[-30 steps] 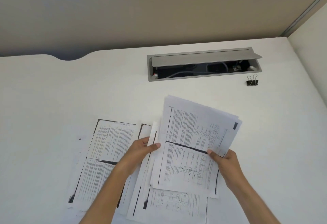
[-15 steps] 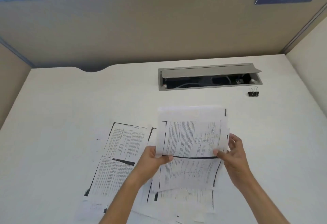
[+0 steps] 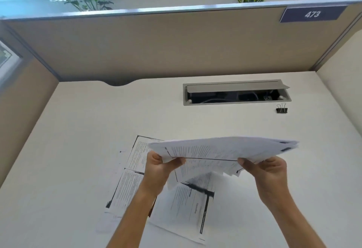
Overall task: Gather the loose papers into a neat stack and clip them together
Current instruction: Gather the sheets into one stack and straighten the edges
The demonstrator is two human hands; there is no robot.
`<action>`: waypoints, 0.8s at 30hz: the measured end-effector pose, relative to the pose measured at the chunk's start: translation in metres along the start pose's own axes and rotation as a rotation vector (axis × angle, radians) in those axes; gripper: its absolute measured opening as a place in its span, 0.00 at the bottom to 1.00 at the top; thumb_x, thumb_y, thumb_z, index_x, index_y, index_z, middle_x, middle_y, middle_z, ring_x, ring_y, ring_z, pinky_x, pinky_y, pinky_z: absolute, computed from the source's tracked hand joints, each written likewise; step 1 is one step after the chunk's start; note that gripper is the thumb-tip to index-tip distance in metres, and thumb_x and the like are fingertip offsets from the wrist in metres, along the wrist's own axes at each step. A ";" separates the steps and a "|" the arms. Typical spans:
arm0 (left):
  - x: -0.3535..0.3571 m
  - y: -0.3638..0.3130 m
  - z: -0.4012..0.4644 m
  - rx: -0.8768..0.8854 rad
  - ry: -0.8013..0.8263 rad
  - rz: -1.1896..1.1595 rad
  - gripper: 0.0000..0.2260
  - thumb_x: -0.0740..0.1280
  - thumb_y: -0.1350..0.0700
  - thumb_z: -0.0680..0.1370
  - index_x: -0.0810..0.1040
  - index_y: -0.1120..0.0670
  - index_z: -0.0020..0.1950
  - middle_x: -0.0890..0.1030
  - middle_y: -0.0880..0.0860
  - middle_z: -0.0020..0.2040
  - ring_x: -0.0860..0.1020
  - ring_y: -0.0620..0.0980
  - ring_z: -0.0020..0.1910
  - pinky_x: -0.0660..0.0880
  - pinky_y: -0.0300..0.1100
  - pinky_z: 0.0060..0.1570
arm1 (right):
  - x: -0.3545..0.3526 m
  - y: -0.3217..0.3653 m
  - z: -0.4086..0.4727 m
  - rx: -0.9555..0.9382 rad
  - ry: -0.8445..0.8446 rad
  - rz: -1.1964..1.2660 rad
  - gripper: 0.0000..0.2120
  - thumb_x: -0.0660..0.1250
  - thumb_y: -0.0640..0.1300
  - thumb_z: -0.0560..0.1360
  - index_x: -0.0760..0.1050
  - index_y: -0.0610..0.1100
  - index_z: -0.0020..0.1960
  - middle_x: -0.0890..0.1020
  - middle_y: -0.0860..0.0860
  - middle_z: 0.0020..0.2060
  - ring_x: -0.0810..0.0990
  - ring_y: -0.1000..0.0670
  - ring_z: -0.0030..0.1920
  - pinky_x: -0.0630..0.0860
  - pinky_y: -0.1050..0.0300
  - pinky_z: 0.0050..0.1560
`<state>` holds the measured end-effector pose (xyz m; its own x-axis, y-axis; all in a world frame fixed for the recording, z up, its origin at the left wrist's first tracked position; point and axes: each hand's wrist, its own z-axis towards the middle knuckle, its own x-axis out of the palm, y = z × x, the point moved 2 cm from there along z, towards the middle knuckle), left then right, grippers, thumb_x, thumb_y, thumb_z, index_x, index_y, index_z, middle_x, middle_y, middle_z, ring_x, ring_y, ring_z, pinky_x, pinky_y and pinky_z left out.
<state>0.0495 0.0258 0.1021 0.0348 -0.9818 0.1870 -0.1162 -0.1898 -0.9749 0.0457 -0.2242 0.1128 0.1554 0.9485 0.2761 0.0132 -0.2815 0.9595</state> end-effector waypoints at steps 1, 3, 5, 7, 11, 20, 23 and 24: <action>-0.001 0.004 -0.001 -0.008 -0.017 -0.011 0.11 0.75 0.62 0.65 0.87 0.47 0.42 0.87 0.49 0.41 0.84 0.50 0.46 0.81 0.44 0.41 | 0.002 -0.005 -0.002 0.003 -0.001 -0.018 0.24 0.66 0.20 0.65 0.86 0.48 0.35 0.87 0.54 0.35 0.85 0.55 0.37 0.80 0.63 0.40; -0.003 0.011 -0.004 -0.038 -0.059 -0.010 0.13 0.75 0.63 0.64 0.86 0.46 0.42 0.86 0.49 0.41 0.84 0.49 0.46 0.81 0.44 0.41 | 0.003 -0.019 -0.004 0.024 0.009 -0.053 0.25 0.67 0.20 0.66 0.86 0.50 0.38 0.87 0.55 0.36 0.85 0.55 0.38 0.80 0.63 0.40; -0.003 0.017 -0.006 -0.063 -0.068 0.001 0.17 0.73 0.66 0.64 0.86 0.47 0.46 0.86 0.50 0.42 0.83 0.49 0.47 0.81 0.44 0.43 | 0.006 -0.028 -0.006 0.038 0.044 -0.130 0.24 0.68 0.22 0.67 0.86 0.51 0.41 0.87 0.55 0.38 0.83 0.55 0.39 0.79 0.63 0.40; -0.002 0.019 -0.007 -0.057 -0.064 0.017 0.18 0.73 0.67 0.65 0.85 0.49 0.50 0.85 0.52 0.44 0.82 0.49 0.48 0.80 0.44 0.44 | 0.008 -0.033 -0.006 0.054 0.070 -0.183 0.23 0.69 0.24 0.68 0.85 0.52 0.40 0.86 0.56 0.36 0.82 0.57 0.38 0.78 0.63 0.39; -0.003 0.016 -0.008 -0.042 -0.125 0.067 0.21 0.73 0.72 0.68 0.86 0.44 0.42 0.86 0.47 0.39 0.83 0.44 0.43 0.81 0.40 0.40 | 0.006 -0.031 -0.006 0.046 0.070 -0.194 0.21 0.69 0.26 0.69 0.86 0.52 0.37 0.86 0.56 0.35 0.84 0.56 0.38 0.79 0.62 0.41; -0.002 0.051 -0.005 -0.146 -0.122 0.211 0.18 0.73 0.69 0.71 0.84 0.44 0.41 0.86 0.48 0.43 0.84 0.45 0.47 0.82 0.42 0.42 | -0.002 -0.058 -0.006 0.127 0.120 -0.527 0.18 0.71 0.34 0.72 0.80 0.59 0.43 0.84 0.68 0.40 0.82 0.65 0.43 0.80 0.64 0.41; -0.014 0.064 -0.005 -0.203 -0.082 0.283 0.16 0.73 0.67 0.71 0.83 0.46 0.48 0.86 0.48 0.50 0.83 0.48 0.53 0.82 0.44 0.50 | -0.006 -0.061 -0.004 0.119 0.114 -0.575 0.15 0.69 0.35 0.73 0.80 0.56 0.42 0.84 0.67 0.40 0.83 0.62 0.41 0.82 0.56 0.39; -0.020 0.067 -0.003 -0.228 -0.051 0.331 0.17 0.73 0.66 0.71 0.82 0.46 0.53 0.85 0.47 0.53 0.82 0.47 0.56 0.80 0.45 0.54 | -0.007 -0.060 -0.002 0.118 0.112 -0.580 0.13 0.69 0.35 0.73 0.80 0.54 0.41 0.84 0.66 0.40 0.83 0.60 0.41 0.81 0.54 0.38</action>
<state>0.0377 0.0329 0.0330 0.0070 -0.9895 -0.1445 -0.3467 0.1332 -0.9285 0.0414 -0.2132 0.0532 -0.0145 0.9600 -0.2798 0.1752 0.2779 0.9445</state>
